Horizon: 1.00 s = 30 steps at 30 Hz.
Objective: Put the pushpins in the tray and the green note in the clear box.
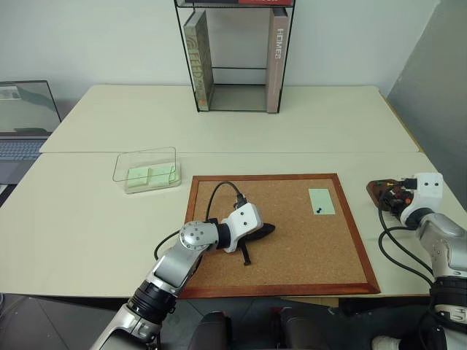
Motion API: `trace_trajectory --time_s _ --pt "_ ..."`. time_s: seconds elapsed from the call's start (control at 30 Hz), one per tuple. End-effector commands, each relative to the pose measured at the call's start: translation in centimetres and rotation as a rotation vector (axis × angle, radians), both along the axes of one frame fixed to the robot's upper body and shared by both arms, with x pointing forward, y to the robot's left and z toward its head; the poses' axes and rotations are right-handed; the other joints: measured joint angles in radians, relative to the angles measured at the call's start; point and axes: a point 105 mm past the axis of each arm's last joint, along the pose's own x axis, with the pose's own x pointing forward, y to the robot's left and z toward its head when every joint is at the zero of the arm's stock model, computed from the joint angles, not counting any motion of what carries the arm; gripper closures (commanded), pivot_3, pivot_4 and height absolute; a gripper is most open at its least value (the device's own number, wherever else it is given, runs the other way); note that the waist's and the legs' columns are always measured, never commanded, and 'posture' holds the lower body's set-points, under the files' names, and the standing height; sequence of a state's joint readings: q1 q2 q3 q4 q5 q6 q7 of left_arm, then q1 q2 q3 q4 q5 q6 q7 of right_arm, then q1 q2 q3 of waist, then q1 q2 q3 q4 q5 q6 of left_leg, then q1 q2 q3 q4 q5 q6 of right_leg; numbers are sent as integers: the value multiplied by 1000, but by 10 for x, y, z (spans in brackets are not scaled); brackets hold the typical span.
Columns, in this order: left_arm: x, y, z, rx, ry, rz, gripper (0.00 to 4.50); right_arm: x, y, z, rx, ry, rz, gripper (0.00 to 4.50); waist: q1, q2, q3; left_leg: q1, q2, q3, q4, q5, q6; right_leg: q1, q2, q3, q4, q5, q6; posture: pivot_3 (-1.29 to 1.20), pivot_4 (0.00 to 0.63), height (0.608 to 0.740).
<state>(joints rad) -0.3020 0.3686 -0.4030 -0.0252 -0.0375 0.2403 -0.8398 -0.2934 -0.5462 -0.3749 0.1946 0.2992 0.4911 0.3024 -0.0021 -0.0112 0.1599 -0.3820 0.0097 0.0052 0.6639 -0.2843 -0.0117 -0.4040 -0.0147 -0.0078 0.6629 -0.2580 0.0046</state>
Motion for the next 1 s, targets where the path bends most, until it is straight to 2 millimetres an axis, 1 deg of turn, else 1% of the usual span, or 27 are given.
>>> trace_trajectory --time_s 0.03,0.1,0.17,0.23,0.3,0.4,0.47,0.53,0.63,0.73,0.87,1.0 --pt "-17 4 -38 92 127 -18 4500 2 0 47 6 -222 8 1145 0 0 0 0 0 0 0 0 0 0 0 0 0 0 0 0 150 740" --pt "-18 4 -38 92 127 -17 4500 0 1 53 15 -262 22 1145 0 0 0 0 0 0 0 0 0 0 0 0 0 0 0 0 150 740" --pt "-18 5 -38 92 127 -16 4500 -3 7 54 20 -269 69 1145 0 0 0 0 0 0 0 0 0 0 0 0 0 0 0 0 150 740" --pt "-18 5 -38 92 128 -16 4500 -9 25 48 -15 -234 189 1145 0 0 0 0 0 0 0 0 0 0 0 0 0 0 0 0 150 740" --pt "-18 5 -38 93 128 -17 4500 -17 48 39 -48 -189 322 1145 0 0 0 0 0 -1 0 0 0 0 0 0 0 0 0 0 150 740" --pt "-18 5 -39 95 128 -20 4500 -27 82 31 -42 -152 485 1145 -1 1 -1 0 1 -1 -1 0 0 0 0 0 0 0 0 0 150 740" --pt "-18 5 -39 95 126 -20 4500 -34 100 27 -42 -135 569 1145 -1 1 -1 1 0 0 0 0 0 0 0 0 0 0 0 0 150 740" --pt "-18 6 -39 97 124 -21 4500 -38 114 25 -1 -126 618 1145 -1 1 -1 1 0 0 0 0 0 0 0 0 0 0 0 0 150 740" --pt "-18 6 -39 98 123 -20 4500 -43 125 22 36 -106 666 1145 0 1 -1 1 0 -1 0 0 0 0 0 -1 0 0 0 0 150 740" --pt "-18 7 -39 99 125 -19 4500 -49 134 14 36 -59 715 1145 0 0 -1 0 0 -1 0 0 0 0 0 -1 0 0 0 0 150 740" --pt "-19 8 -39 101 125 -18 4500 -49 135 2 -22 -19 720 1145 -1 0 -1 0 0 -1 0 0 0 0 0 -1 0 0 0 0 150 740" --pt "-19 8 -39 103 125 -20 4500 -45 138 -4 -47 -13 718 1145 0 0 -2 1 0 -1 0 0 0 0 0 -1 0 0 0 0 150 740"
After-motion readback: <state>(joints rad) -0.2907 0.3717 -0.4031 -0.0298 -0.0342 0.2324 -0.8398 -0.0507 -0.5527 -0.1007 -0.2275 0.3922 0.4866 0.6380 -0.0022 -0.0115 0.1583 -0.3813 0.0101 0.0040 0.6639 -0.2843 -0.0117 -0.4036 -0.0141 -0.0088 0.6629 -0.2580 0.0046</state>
